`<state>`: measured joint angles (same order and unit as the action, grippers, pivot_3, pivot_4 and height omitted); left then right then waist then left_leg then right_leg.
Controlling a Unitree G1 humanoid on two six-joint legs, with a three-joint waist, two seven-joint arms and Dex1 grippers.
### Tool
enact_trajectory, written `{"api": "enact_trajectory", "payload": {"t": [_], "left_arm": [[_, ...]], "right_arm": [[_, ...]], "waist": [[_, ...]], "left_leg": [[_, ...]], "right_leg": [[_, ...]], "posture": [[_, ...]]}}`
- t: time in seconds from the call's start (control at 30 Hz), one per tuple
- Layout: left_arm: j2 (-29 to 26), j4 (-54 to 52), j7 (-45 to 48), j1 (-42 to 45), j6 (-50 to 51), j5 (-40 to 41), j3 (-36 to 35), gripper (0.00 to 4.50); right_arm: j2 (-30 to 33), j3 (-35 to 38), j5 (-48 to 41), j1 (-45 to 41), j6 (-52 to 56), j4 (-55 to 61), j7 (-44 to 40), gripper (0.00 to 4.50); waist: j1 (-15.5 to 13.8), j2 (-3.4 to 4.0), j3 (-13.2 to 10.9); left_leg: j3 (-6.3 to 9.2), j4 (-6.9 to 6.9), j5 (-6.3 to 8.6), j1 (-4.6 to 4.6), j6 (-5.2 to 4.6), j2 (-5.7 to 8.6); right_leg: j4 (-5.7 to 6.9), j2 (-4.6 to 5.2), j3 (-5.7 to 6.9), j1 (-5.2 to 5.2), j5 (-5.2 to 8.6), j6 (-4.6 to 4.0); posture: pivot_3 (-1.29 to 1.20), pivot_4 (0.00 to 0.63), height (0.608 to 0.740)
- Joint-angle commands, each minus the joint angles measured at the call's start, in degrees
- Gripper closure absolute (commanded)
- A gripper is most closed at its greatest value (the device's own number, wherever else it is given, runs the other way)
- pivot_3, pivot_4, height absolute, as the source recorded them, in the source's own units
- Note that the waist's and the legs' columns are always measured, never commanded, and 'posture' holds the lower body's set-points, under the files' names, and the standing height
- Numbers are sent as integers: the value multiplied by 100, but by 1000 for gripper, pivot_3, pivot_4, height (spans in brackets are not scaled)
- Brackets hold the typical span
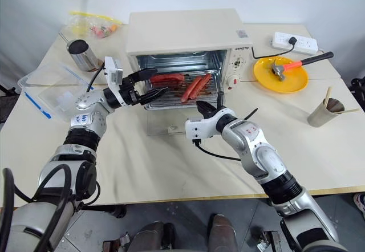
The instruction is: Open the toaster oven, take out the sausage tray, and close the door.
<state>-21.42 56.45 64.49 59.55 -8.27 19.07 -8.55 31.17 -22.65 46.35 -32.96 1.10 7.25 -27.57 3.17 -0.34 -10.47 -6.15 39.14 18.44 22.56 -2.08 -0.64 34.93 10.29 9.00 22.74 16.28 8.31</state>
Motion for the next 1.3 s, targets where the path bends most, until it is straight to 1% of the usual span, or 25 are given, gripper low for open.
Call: {"api": "enact_trajectory", "payload": {"t": [0.03,0.23,0.47,0.63,0.7,0.83,0.97,1.13,1.23,1.3], "left_arm": [[-164,9,-160,167,-77,5,-196,0],[-194,44,-146,173,-95,-22,-231,0],[-304,-51,-104,136,35,68,-317,0],[-458,-879,-125,-254,648,264,-425,0],[-558,-1492,-231,-573,971,341,-452,0],[-705,-2791,-634,-1216,2111,728,-603,0],[-911,-4467,-1198,-2032,3866,1658,-964,0],[-1019,-5716,-1858,-2730,5352,2664,-1380,0],[-988,-6578,-2661,-3351,6762,3814,-1739,0],[-855,-6731,-3451,-3560,7583,4801,-2012,0]], "right_arm": [[62,163,-132,33,-201,406,-49,4459],[117,265,-264,191,-324,536,-149,4459],[358,531,-566,419,-561,754,-255,4459],[684,756,-753,599,-1106,847,-126,4459],[816,867,-843,695,-1346,856,-64,4459],[935,997,-961,747,-1655,824,-3,4459],[940,1054,-1023,714,-1831,744,22,4459],[868,1153,-1150,727,-1842,677,81,4459],[778,1165,-1255,705,-1912,629,142,4459],[697,1224,-1442,682,-1912,629,164,4459]], "waist": [[0,0,0],[-1,0,0],[-3,-1,-1],[-19,-2,-1],[-19,-2,-1],[-47,-3,-2],[-99,-3,-2],[-166,-3,-2],[-161,-3,-2],[-162,-3,-2]], "left_leg": [[0,0,0,0,0,0],[-2,0,0,-2,0,0],[-4,0,0,-3,0,0],[-1,-1,0,-2,0,0],[2,-1,0,-2,0,-1],[6,-1,0,-3,0,-10],[11,0,0,-7,0,-18],[19,1,0,-14,0,-20],[30,2,1,-18,0,-17],[34,2,1,-19,1,-19]], "right_leg": [[0,0,0,0,0,0],[2,0,-1,0,0,0],[1,0,-2,0,0,0],[0,1,-2,0,0,0],[1,1,-1,0,0,0],[3,5,-3,-2,0,0],[1,8,-2,-9,0,0],[0,11,-2,-21,0,0],[-4,14,-5,-30,0,0],[-2,13,-6,-31,0,0]], "posture": [[0,150,740],[0,150,740],[0,150,740],[0,150,740],[0,150,740],[0,150,740],[0,150,740],[0,150,740],[0,150,740],[0,150,740]]}}
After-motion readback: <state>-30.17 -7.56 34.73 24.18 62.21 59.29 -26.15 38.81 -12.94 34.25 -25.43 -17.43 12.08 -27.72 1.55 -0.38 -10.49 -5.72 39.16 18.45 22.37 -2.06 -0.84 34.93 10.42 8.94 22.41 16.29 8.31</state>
